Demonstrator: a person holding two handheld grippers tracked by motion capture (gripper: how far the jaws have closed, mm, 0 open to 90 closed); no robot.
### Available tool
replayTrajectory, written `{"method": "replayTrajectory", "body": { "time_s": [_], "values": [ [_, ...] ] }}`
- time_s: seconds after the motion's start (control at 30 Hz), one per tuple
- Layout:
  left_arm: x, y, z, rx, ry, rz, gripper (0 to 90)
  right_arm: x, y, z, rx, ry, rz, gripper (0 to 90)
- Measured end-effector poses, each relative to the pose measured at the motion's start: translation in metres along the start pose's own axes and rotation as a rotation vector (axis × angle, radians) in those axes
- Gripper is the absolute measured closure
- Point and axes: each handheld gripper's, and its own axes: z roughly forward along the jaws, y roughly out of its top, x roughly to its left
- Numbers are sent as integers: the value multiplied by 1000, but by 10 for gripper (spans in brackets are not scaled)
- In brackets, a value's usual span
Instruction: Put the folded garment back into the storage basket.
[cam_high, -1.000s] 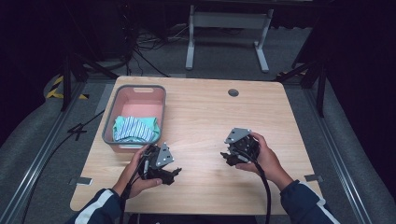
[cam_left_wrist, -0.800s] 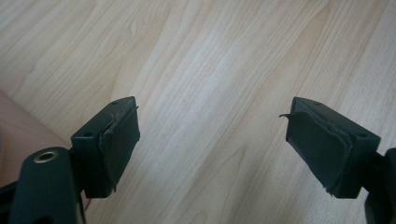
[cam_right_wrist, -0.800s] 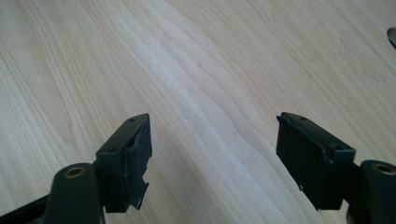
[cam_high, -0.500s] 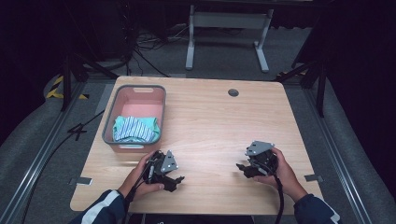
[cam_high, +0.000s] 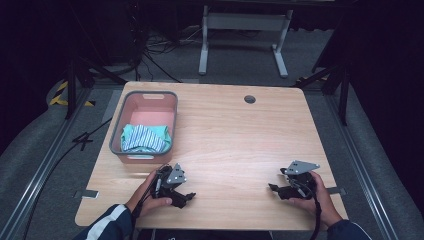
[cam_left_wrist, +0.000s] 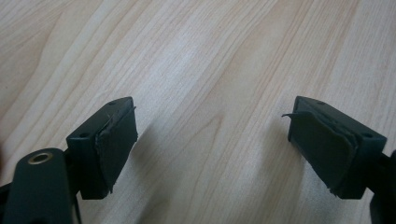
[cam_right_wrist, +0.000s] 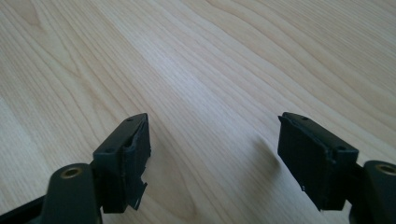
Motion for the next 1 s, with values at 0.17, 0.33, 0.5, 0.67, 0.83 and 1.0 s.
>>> {"method": "replayTrajectory", "body": {
  "time_s": [0.17,0.33,0.5,0.67,0.83,1.0],
  "values": [
    [3,-5,2,-31,-18,-30,135,-4,-16,-5,-55,8,51,223],
    [4,-4,2,-29,-22,-18,131,-5,-23,-7,-79,2,78,195],
    [4,-4,2,-27,-20,-20,129,-5,-23,-7,-79,1,82,190],
    [4,-3,4,-25,-21,-17,111,-5,-23,-7,-79,-2,84,186],
    [4,-3,4,-25,-26,-24,105,-5,-23,-7,-78,-3,85,182],
    [4,-2,4,-21,-25,-21,101,-5,-23,-7,-78,-3,86,182]
  ]
}}
